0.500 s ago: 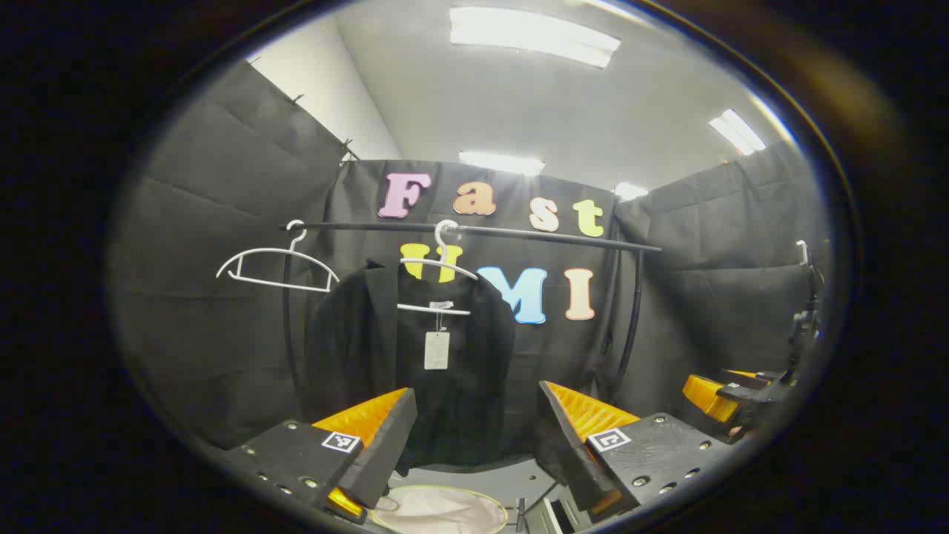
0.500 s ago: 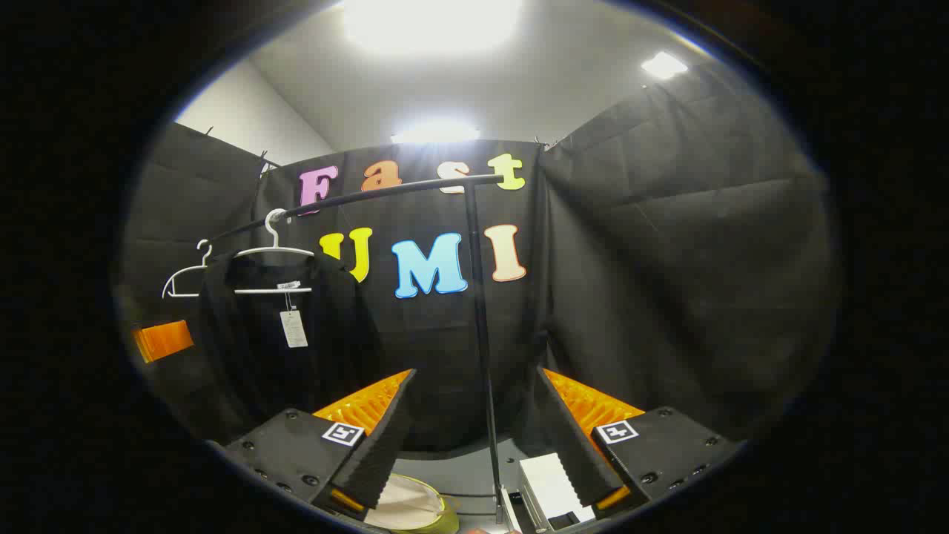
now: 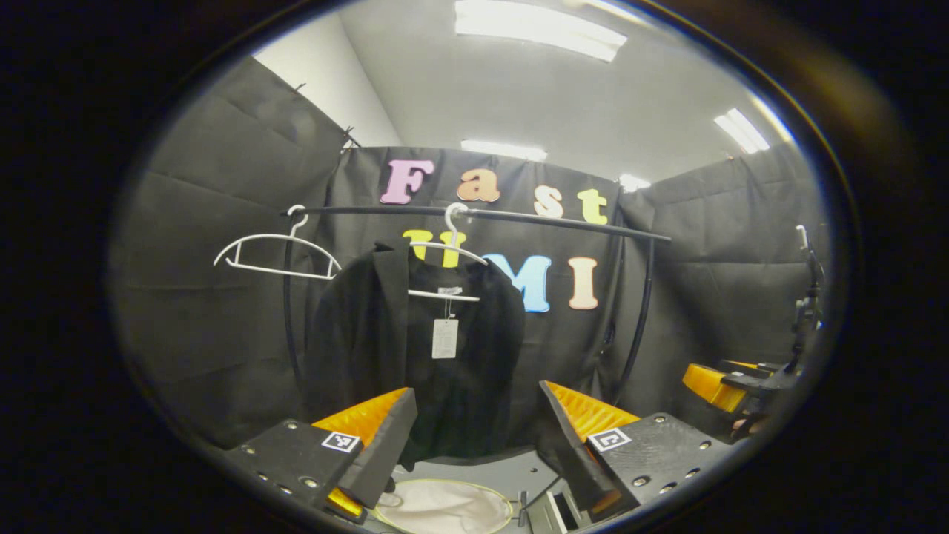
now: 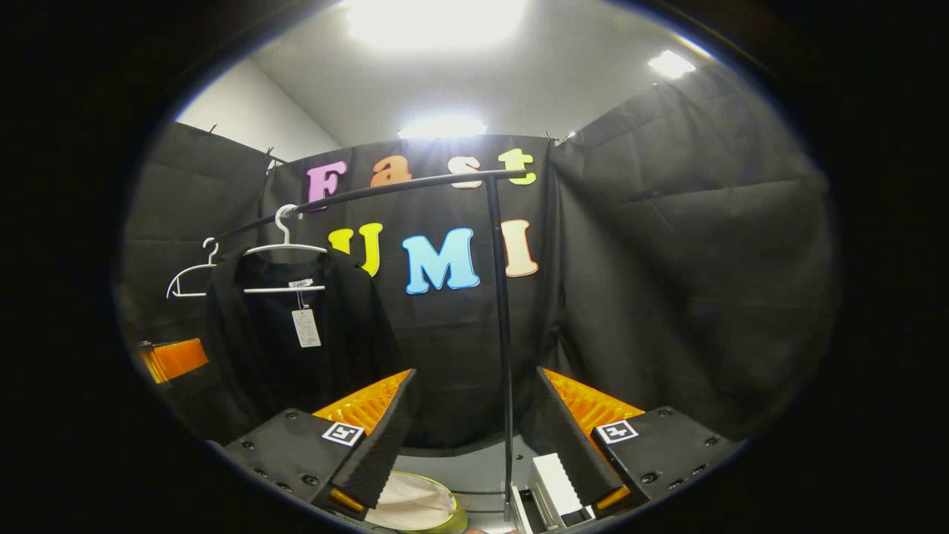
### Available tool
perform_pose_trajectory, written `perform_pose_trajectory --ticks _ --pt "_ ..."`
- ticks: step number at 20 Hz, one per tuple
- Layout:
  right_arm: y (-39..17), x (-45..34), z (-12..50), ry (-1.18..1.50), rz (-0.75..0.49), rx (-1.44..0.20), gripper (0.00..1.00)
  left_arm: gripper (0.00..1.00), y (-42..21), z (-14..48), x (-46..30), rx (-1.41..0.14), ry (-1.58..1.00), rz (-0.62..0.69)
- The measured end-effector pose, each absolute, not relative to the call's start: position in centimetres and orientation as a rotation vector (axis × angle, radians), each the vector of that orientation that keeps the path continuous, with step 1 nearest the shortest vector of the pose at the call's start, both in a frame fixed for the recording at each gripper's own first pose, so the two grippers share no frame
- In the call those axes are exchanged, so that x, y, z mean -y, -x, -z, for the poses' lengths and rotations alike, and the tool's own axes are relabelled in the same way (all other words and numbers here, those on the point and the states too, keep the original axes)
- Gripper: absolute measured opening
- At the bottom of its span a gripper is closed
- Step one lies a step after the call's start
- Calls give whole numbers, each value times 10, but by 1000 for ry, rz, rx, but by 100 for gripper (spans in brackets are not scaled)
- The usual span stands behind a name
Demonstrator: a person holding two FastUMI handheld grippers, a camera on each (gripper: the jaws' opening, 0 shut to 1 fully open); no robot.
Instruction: Grasp the clothes on the hanger with both hands and then place them into the laundry hamper below.
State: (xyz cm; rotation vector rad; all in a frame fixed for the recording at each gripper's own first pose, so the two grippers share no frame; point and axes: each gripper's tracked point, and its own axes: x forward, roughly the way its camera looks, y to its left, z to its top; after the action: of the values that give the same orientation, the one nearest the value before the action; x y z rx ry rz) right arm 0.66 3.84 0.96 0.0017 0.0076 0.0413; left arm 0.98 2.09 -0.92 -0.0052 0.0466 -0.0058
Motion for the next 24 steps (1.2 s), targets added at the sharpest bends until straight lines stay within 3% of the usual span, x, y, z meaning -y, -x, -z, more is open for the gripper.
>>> perform_pose_trajectory --ticks 13,24 --pt "-11 -88 -7 14 -197 -32 98 95 -8 20 -59 -61 91 -112" --pt "-115 -170 2 23 -397 -88 98 95 -53 -5 -108 -64 36 -300"
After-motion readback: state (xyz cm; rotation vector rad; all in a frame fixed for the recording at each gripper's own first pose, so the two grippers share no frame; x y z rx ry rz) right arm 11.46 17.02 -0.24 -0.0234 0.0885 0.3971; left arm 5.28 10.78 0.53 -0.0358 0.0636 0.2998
